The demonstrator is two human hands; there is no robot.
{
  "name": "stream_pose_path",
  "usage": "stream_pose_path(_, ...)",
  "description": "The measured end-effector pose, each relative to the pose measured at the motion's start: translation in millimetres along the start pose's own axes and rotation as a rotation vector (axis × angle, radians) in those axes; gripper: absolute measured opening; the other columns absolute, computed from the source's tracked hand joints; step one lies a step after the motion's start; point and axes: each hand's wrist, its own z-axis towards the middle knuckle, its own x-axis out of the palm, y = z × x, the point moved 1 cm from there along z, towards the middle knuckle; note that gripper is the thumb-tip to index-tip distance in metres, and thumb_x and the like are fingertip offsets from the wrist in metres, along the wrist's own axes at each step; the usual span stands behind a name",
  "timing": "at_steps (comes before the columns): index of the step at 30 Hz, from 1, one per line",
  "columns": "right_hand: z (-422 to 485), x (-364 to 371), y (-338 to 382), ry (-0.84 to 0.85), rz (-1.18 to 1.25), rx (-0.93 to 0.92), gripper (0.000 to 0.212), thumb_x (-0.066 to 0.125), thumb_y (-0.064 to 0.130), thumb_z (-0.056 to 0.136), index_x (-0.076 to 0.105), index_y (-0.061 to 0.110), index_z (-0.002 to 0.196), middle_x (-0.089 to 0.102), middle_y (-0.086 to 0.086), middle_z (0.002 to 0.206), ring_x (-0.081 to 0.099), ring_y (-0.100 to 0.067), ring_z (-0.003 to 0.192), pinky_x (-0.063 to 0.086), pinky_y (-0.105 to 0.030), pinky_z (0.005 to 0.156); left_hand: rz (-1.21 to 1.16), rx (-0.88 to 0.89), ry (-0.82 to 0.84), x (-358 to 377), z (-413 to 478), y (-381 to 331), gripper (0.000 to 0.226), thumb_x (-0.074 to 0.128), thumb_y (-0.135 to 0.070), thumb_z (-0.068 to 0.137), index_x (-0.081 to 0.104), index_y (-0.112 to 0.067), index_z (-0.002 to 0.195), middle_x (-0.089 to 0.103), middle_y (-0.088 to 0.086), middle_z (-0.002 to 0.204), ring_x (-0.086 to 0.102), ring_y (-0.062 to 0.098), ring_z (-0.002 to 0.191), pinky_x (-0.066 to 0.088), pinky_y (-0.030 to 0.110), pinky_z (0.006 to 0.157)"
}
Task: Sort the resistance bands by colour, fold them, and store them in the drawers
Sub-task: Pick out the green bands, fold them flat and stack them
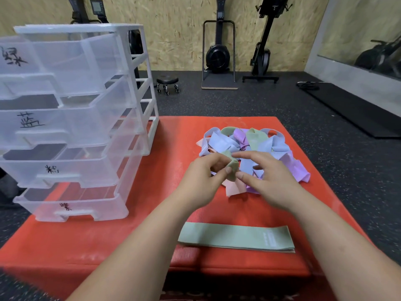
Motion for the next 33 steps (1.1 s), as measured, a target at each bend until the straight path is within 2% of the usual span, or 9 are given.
stream_pose_path(4,4,4,8,-0.059,-0.036,-0.031,0.027,0.074,0.028,0.09,0.071,0.041,0.114,0.069,0.023,0.107,0.058,-0.002,0.112,0.048,-0.028,0.097,0.025,0.03,0.0,-1,-4,-8,0.007,0.072,-0.016,0.099,0.071,-0.023,0.097,0.079,-0.008,0.082,0.073,0.011,0.081,0.057,0.038,0.079)
stream_pose_path(7,8,5,13,-0.031,-0.051,-0.051,0.029,0.078,0.028,0.089,0.072,0.04,0.115,0.069,0.02,0.104,0.056,-0.002,0.109,0.043,-0.018,0.091,0.052,0.036,-0.108,-7,-3,-8,0.005,0.074,-0.019,0.098,0.074,-0.021,0.094,0.077,-0.006,0.081,0.072,0.014,0.079,0.057,0.033,0.077)
stream_pose_path(11,10,7,-3,0.014,-0.1,0.03,0.023,0.083,0.035,0.083,0.068,0.042,0.099,0.069,0.018,0.099,0.054,-0.012,0.102,0.046,-0.036,0.088,-0.039,0.035,-0.261,-18,-1,-8,0.003,0.075,-0.019,0.098,0.077,-0.02,0.096,0.077,-0.005,0.087,0.068,0.007,0.078,0.053,0.024,0.072)
stream_pose_path(13,10,4,-13,-0.006,-0.152,0.064,0.022,0.084,0.037,0.083,0.065,0.045,0.091,0.066,0.019,0.091,0.054,-0.014,0.098,0.046,-0.038,0.083,-0.085,0.011,-0.329,-24,-1,-4,0.003,0.075,-0.019,0.099,0.077,-0.018,0.096,0.078,-0.003,0.088,0.07,0.013,0.08,0.055,0.028,0.075)
stream_pose_path(15,10,-1,-21,-0.02,-0.201,0.092,0.022,0.084,0.04,0.082,0.065,0.046,0.093,0.066,0.017,0.091,0.054,-0.014,0.097,0.046,-0.038,0.081,-0.128,-0.026,-0.371,-28,-1,2,0.003,0.075,-0.02,0.099,0.076,-0.018,0.097,0.079,-0.002,0.091,0.073,0.023,0.088,0.059,0.039,0.083)
stream_pose_path(18,9,-9,-33,-0.021,-0.246,0.114,0.021,0.079,0.051,0.08,0.066,0.049,0.096,0.069,0.013,0.095,0.056,-0.012,0.096,0.048,-0.038,0.081,-0.166,-0.071,-0.428,-34,-1,10,0.002,0.074,-0.019,0.099,0.076,-0.017,0.1,0.079,-0.001,0.094,0.072,0.016,0.087,0.059,0.044,0.086)
stream_pose_path(25,-3,-37,-39,-0.087,-0.359,0.151,0.012,0.083,0.041,0.082,0.075,0.041,0.092,0.066,0.023,0.083,0.049,-0.007,0.092,0.041,-0.028,0.072,-0.202,-0.116,-0.559,-62,-6,25,0.008,0.075,-0.022,0.099,0.077,-0.016,0.105,0.08,-0.002,0.097,0.071,0.006,0.086,0.056,0.027,0.081)
stream_pose_path(28,-10,-45,-40,-0.019,-0.296,0.2,0.009,0.083,0.037,0.083,0.075,0.04,0.087,0.071,0.022,0.081,0.06,-0.001,0.085,0.039,-0.018,0.068,-0.189,-0.153,-0.57,-68,-10,34,0.008,0.076,-0.023,0.098,0.078,-0.018,0.104,0.08,-0.002,0.096,0.071,0.005,0.085,0.054,0.023,0.077)
stream_pose_path(33,-27,-50,-41,0.098,-0.15,0.286,0.006,0.078,0.032,0.091,0.073,0.033,0.091,0.075,0.015,0.087,0.068,-0.001,0.083,0.053,-0.028,0.078,-0.19,-0.238,-0.514,-73,-21,40,0.006,0.077,-0.019,0.098,0.077,-0.015,0.103,0.077,0.0,0.09,0.064,0.003,0.071,0.052,0.024,0.071)
